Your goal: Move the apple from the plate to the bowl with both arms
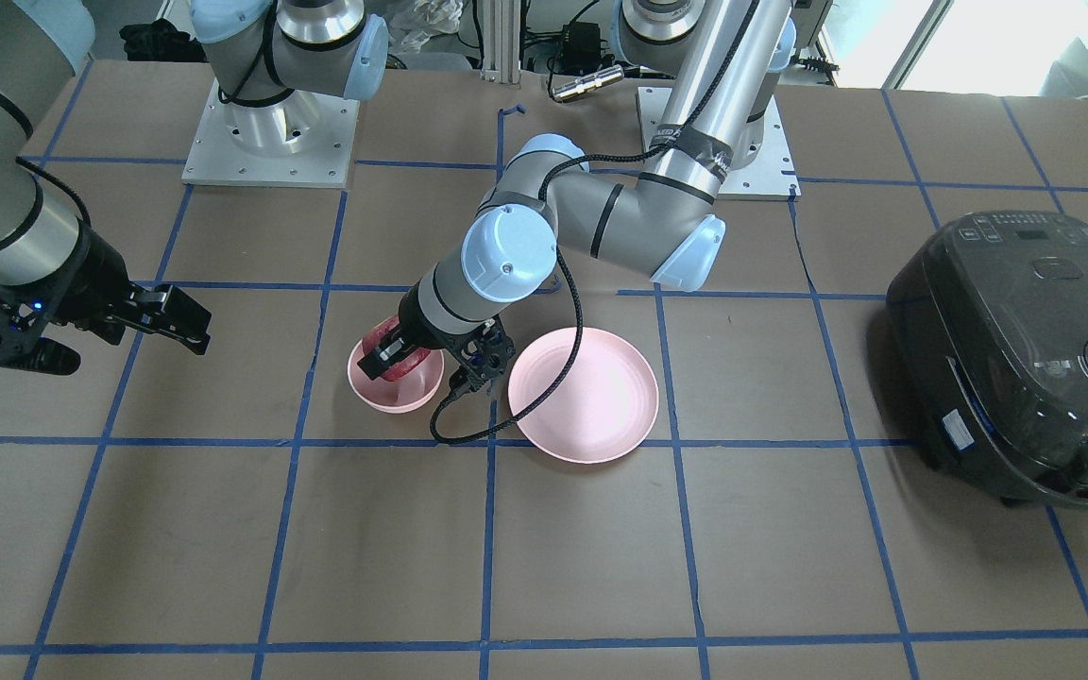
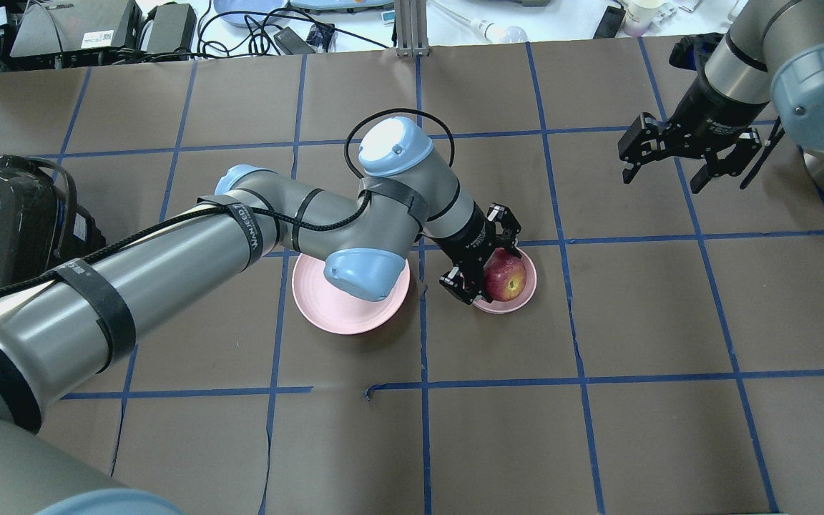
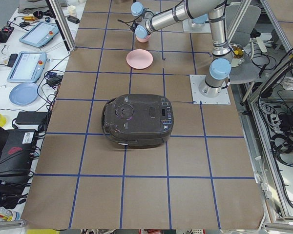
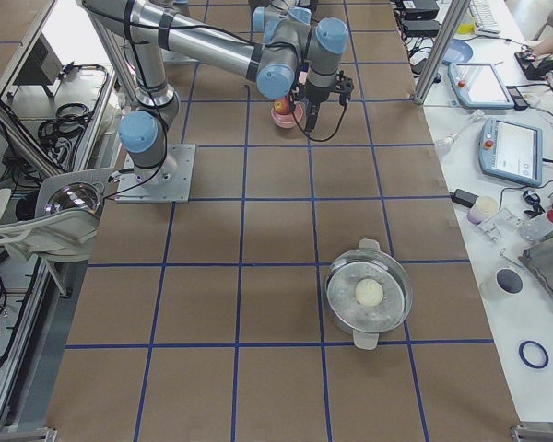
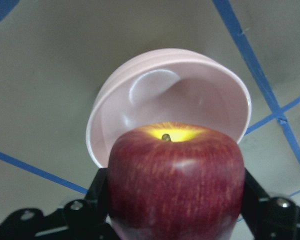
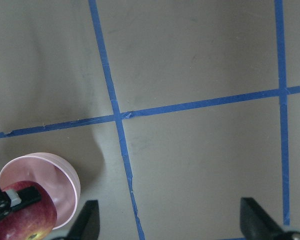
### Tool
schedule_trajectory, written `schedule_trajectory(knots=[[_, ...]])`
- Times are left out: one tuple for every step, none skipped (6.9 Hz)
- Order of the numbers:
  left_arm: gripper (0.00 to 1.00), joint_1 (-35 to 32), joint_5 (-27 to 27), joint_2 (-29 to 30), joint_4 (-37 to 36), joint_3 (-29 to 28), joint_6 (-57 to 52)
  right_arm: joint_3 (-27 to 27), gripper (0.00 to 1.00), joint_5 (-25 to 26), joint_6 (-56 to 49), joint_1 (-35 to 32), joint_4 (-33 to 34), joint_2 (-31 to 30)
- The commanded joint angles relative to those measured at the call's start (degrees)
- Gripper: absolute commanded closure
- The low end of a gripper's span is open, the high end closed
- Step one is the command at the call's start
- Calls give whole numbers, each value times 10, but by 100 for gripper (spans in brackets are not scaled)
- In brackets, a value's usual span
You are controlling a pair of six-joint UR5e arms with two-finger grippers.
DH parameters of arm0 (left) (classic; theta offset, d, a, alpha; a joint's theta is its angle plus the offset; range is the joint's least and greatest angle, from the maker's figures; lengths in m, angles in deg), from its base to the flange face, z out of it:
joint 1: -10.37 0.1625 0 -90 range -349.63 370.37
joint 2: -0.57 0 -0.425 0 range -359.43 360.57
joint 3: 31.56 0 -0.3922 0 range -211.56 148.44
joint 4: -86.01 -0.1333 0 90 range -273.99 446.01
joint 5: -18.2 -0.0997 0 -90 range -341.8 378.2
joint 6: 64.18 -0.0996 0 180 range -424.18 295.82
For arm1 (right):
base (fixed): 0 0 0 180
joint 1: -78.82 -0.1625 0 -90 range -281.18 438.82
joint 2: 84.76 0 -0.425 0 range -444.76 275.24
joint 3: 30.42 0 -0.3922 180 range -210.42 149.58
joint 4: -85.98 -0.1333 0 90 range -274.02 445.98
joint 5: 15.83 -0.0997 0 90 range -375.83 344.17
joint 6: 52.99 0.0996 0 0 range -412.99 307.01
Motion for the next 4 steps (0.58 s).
schedule_trajectory(knots=[[30, -2, -1, 2, -4, -2, -4, -4, 0, 13, 22, 0, -19, -28], [0, 0, -3, -13, -6, -7, -10, 1, 0, 16, 25, -7, -35, -55], [0, 10, 0, -24, -27, -15, -31, -4, 0, 44, 25, -7, -47, -59], [0, 20, 6, -38, -27, -21, -32, -3, 0, 39, 25, -11, -47, -77]])
